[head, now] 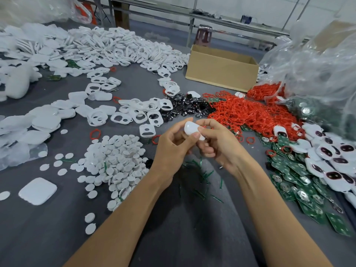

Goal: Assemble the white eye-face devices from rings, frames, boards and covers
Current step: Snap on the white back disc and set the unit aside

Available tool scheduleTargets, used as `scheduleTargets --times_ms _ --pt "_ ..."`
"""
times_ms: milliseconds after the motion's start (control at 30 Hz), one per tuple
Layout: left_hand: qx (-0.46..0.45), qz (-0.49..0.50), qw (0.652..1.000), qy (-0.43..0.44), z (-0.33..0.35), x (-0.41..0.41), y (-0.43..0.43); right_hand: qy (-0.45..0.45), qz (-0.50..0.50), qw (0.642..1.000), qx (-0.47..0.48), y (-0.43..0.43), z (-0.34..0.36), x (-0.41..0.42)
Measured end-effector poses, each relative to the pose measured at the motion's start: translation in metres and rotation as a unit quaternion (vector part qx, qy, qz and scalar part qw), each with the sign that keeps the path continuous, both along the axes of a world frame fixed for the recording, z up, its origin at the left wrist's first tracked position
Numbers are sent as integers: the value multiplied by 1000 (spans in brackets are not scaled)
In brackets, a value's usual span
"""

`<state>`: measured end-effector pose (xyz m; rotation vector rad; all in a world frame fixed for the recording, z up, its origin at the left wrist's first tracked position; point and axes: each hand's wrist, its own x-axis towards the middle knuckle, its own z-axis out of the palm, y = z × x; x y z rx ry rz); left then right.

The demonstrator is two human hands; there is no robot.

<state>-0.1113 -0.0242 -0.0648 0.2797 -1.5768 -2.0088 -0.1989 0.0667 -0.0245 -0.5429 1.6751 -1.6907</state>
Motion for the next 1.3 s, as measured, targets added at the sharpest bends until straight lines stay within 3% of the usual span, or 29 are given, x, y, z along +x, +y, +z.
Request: scheduleTargets --times_ms 167,367,567,733,1100,1233,1300 --pt "60 35 998 4 5 2 -3 230 37 972 40 10 6 -4" --pt "130 -1 991 32 5 1 -4 346 55 936 24 16 13 -6" --pt "150 10 988 40 2 -1 -3 584 37 807 82 11 8 -3" --pt "154 25 988 14 0 -2 -3 617 44 779 99 6 10 3" --pt "167 -46 985 -10 1 -2 3 535 110 814 201 22 35 -3" --pt "137 -63 988 -32 -1 -2 6 596 84 764 233 18 28 -6" --pt "118 -63 990 -46 -2 -2 8 598 89 759 241 19 29 -7"
